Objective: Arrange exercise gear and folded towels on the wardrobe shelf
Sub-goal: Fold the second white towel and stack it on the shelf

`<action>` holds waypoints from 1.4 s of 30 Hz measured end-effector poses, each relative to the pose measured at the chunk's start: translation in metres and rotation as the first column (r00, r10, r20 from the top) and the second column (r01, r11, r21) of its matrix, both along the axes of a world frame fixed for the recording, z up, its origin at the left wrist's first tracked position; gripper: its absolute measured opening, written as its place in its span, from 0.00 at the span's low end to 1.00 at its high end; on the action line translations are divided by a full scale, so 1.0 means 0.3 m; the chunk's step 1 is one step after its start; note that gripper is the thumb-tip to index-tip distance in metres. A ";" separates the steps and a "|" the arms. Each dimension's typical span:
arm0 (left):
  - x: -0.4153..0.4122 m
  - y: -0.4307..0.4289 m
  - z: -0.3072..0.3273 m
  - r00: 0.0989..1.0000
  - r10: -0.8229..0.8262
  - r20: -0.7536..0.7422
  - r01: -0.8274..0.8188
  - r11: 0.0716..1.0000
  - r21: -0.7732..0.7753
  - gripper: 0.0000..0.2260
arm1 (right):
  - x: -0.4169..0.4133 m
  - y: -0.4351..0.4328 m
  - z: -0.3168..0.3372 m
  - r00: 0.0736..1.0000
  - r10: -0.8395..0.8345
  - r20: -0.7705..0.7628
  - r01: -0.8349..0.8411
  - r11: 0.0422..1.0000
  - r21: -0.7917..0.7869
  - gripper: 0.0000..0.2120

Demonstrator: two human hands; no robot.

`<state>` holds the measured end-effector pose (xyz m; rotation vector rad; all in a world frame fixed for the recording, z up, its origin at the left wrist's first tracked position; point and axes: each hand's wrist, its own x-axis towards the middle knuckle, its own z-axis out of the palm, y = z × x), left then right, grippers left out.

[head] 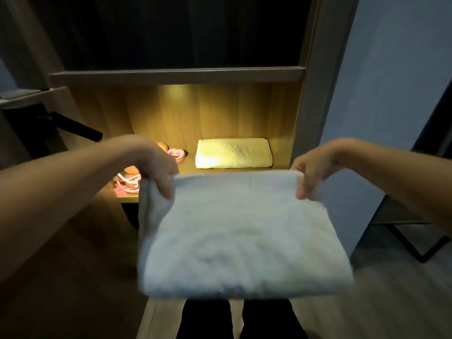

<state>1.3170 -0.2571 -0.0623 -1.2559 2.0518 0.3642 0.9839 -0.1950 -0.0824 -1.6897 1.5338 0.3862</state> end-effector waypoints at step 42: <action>0.098 0.053 -0.080 0.960 -0.091 -0.263 0.014 0.960 -0.281 0.05 | 0.085 0.041 -0.084 0.986 -0.061 -0.156 -0.009 0.911 -0.412 0.09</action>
